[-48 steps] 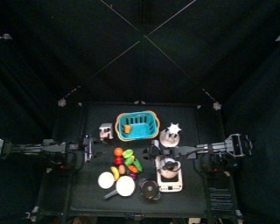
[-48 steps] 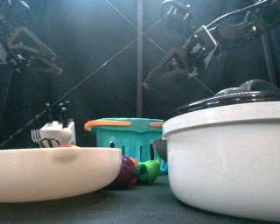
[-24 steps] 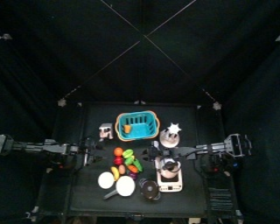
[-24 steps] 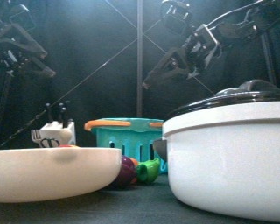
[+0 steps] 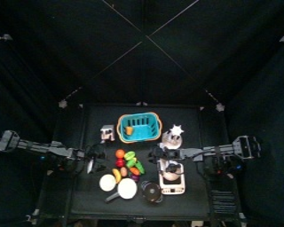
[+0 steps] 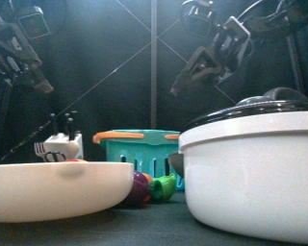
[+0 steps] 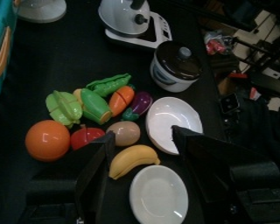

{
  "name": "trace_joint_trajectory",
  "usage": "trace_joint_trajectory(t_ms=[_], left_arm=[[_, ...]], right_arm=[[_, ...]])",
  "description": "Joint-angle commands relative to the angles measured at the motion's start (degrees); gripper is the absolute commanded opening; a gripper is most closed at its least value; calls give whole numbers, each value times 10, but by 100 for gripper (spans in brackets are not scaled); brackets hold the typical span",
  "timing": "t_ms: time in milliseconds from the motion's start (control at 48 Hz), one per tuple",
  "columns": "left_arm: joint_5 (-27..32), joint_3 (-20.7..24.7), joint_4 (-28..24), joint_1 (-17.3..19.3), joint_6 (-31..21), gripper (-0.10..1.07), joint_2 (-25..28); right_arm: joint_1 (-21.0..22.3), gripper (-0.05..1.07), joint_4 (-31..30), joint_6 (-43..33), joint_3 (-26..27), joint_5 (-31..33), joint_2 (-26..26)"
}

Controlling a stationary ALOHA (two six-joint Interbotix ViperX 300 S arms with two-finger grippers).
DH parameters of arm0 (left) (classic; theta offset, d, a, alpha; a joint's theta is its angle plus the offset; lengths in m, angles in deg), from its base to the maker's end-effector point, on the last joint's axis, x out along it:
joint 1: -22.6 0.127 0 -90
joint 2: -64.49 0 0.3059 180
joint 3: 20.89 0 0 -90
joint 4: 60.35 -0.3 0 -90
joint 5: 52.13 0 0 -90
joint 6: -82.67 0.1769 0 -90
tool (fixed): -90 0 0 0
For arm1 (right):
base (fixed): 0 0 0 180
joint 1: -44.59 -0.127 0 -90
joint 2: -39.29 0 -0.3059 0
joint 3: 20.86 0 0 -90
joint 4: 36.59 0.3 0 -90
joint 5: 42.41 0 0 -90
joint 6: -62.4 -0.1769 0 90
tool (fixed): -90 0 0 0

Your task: Grab teapot handle

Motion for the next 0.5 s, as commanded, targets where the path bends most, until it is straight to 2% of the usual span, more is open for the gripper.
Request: trace_joint_trajectory(t_ms=[0,104,229,375,479], left_arm=[[-17,12,-10,-2,2,91,5],[-33,3,-17,-2,1,91,5],[-54,-7,-16,-2,1,91,5],[-62,-14,-15,-2,1,91,4],[-62,-14,-11,0,1,91,4]], right_arm=[[-13,67,20,1,4,64,71],[-27,67,28,-1,-15,119,123],[-45,72,38,-1,-43,134,165],[-80,93,36,-1,-76,134,193],[-83,105,35,-1,-90,147,208]])
